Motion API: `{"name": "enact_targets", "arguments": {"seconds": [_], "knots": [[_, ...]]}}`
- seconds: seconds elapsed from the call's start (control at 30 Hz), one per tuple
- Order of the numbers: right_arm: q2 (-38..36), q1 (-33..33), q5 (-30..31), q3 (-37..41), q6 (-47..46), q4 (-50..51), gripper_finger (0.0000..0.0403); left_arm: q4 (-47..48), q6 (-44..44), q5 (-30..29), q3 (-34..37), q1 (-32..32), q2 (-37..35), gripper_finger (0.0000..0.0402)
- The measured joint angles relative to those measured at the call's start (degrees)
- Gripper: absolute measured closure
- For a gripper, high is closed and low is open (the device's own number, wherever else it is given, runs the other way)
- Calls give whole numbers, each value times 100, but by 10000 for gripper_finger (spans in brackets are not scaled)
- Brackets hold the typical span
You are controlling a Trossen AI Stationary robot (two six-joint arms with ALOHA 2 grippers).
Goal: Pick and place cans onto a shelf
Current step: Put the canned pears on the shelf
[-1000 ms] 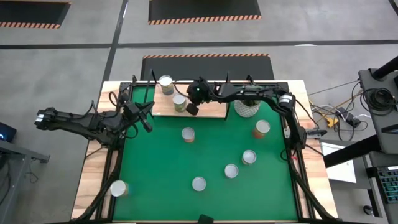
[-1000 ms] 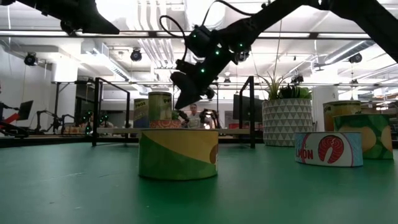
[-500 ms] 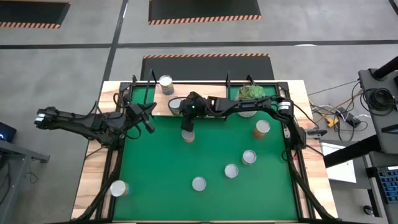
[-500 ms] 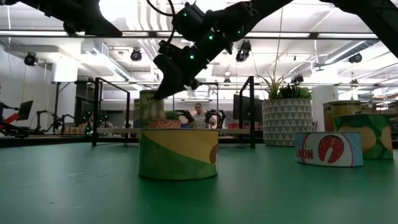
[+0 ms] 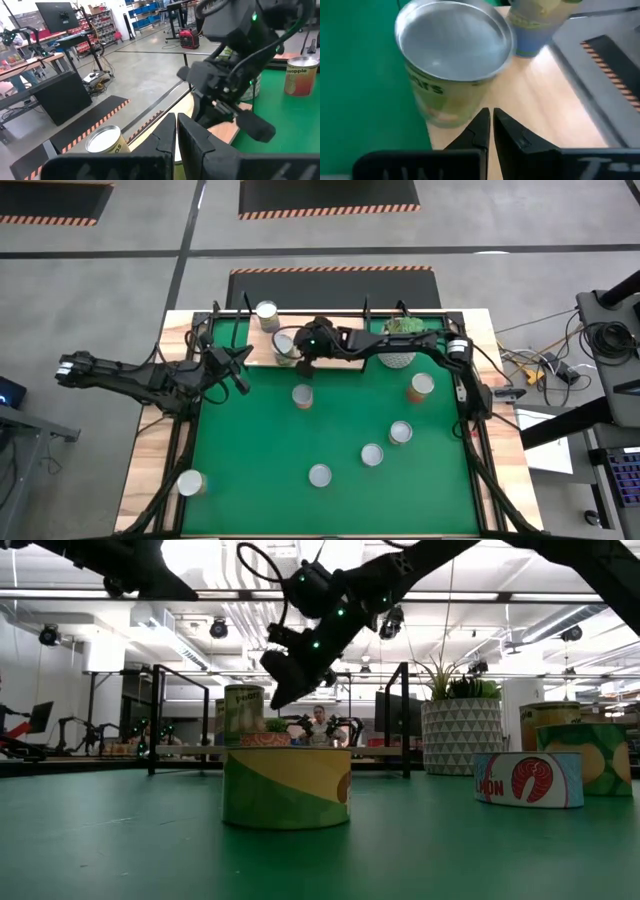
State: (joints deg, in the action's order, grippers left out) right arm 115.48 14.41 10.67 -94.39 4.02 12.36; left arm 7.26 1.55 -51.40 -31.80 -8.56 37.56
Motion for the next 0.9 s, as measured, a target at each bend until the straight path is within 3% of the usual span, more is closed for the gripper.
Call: {"name": "enact_targets", "arguments": {"seconds": [0.17,0.77,0.9], "knots": [[92,-92,-702,4,-60,-213,390,1,-12,0,-1,0,0,402],[347,-214,-613,2,2,-1641,390,3,-22,-2,1,2,-2,402],[303,-222,-614,4,5,-1457,390,4,-105,64,1,1,0,402]]}}
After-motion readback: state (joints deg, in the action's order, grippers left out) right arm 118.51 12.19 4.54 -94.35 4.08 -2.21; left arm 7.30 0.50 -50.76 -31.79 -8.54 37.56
